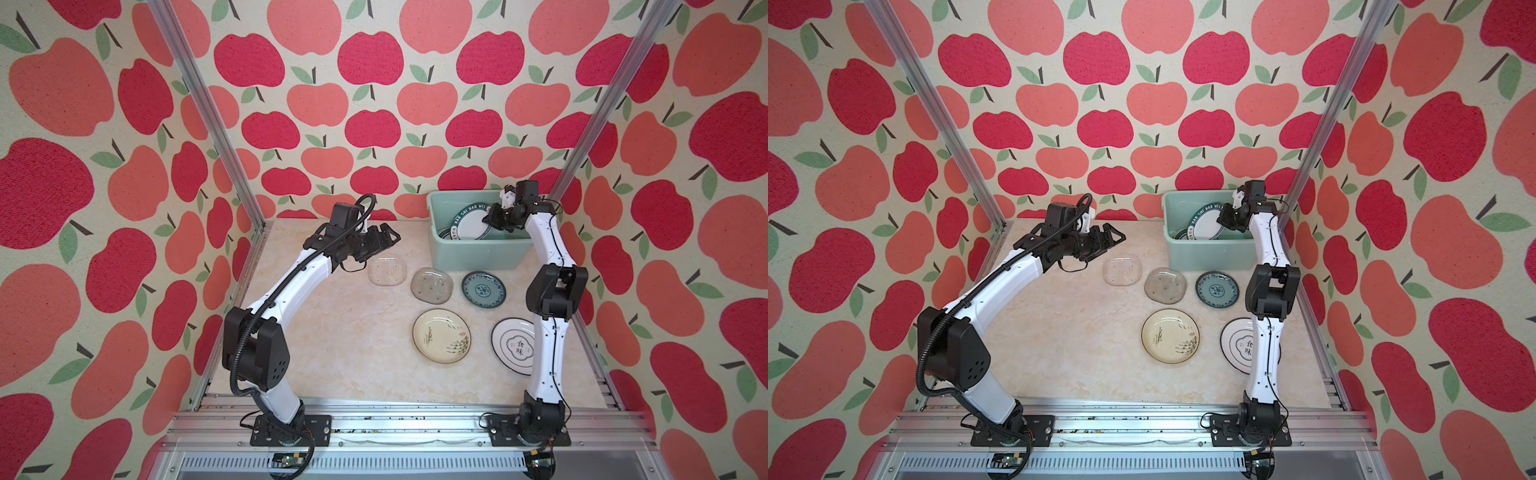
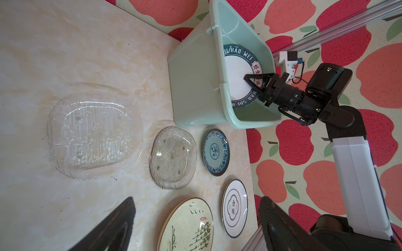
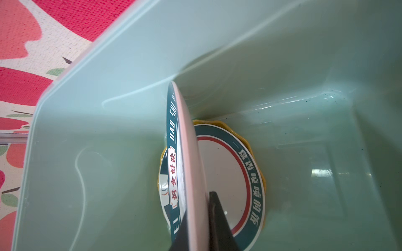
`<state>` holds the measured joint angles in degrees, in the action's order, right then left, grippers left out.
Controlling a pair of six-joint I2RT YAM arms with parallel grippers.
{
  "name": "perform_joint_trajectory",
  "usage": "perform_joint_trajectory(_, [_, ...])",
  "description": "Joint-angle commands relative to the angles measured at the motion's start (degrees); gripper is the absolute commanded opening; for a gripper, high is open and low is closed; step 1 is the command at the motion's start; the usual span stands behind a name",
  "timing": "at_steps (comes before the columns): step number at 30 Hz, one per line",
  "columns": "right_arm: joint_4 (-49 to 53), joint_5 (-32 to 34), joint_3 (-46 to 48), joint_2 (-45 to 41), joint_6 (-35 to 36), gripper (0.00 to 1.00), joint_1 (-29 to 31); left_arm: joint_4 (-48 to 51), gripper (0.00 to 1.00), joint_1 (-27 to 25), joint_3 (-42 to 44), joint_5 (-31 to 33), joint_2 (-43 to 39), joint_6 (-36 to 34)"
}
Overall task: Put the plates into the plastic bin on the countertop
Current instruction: 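Carry the teal-rimmed plate into the bin with the right gripper, then lower the teal-rimmed plate onto the stacked plates and open the right gripper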
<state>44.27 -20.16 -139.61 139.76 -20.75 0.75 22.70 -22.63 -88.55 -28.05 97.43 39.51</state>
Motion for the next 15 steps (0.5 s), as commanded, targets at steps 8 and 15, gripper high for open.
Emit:
perform_joint_trajectory(8, [-0.39, 1.14, -1.74, 3.75, 2.77, 0.03, 1.29, 3.69, 0.91, -0.56, -4.10, -2.68, 4.12, 2.07])
perform_joint_trajectory(15, [1.28, 3.45, -1.45, 5.32, 5.20, 0.14, 1.51, 3.99, 0.92, -1.36, -5.46, -3.40, 6.11, 2.35])
